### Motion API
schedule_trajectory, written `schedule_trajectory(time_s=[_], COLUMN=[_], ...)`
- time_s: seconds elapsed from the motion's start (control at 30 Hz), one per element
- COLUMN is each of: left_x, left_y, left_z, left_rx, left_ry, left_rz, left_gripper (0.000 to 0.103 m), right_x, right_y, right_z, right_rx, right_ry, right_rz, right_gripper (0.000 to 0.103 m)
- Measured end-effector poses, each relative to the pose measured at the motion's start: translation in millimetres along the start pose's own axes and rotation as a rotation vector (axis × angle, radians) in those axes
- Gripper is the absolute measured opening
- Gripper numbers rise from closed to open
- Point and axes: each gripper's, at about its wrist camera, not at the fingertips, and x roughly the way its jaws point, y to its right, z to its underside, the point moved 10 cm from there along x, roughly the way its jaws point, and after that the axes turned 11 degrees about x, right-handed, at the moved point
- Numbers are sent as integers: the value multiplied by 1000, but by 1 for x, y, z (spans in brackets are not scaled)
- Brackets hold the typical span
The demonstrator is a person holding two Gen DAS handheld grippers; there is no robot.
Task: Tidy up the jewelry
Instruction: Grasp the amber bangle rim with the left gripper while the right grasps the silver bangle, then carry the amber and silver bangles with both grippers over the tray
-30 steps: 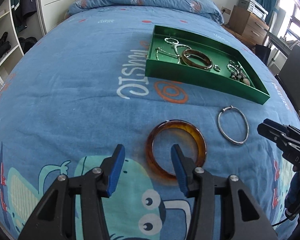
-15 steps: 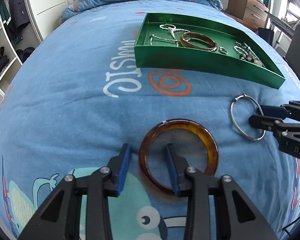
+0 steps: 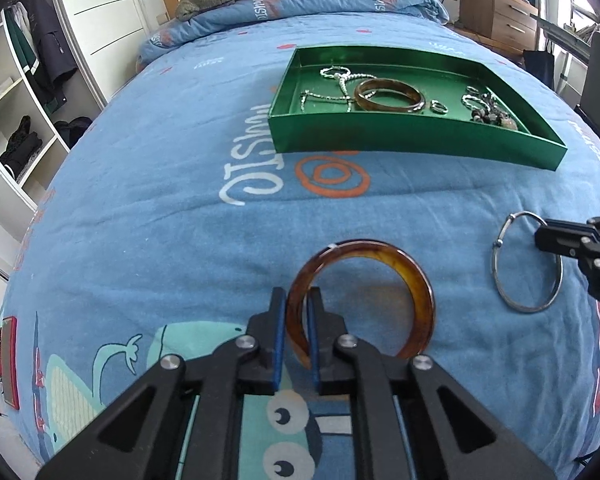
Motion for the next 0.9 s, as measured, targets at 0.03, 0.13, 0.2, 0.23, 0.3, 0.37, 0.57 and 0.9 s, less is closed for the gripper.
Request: schedule_trajectory(time_s=[0.03, 0.13, 0.2, 0.23, 0.3, 0.37, 0.57, 0.9], left_x=[-5, -24, -38, -44, -57, -69, -97, -102], left_y=[0, 1, 3, 3, 3, 2, -3, -15], left_z=[0, -2, -2, -3, -3, -3, -8, -73], left_rx=[5, 24, 31, 34, 35, 34, 21, 10], left_ry=[8, 34, 51, 58, 70, 84, 129, 194], left_rz=[-8, -33, -39, -44, -49, -55, -60, -26], left_gripper=[9, 9, 9, 9, 9, 9, 9, 9], right_x=[-7, -31, -51, -60, -79, -96, -136, -162], right_y=[2, 7, 10, 11, 12, 15, 27, 36], right_z=[3, 7, 10, 11, 12, 13, 13, -45], right_rx=[1, 27, 34, 34, 34, 37, 65, 57], right_ry=[18, 76, 114, 130, 162, 191, 268, 369], right_rz=[3, 1, 6, 7, 6, 10, 18, 44], right_gripper=[4, 4, 4, 4, 4, 4, 4, 4])
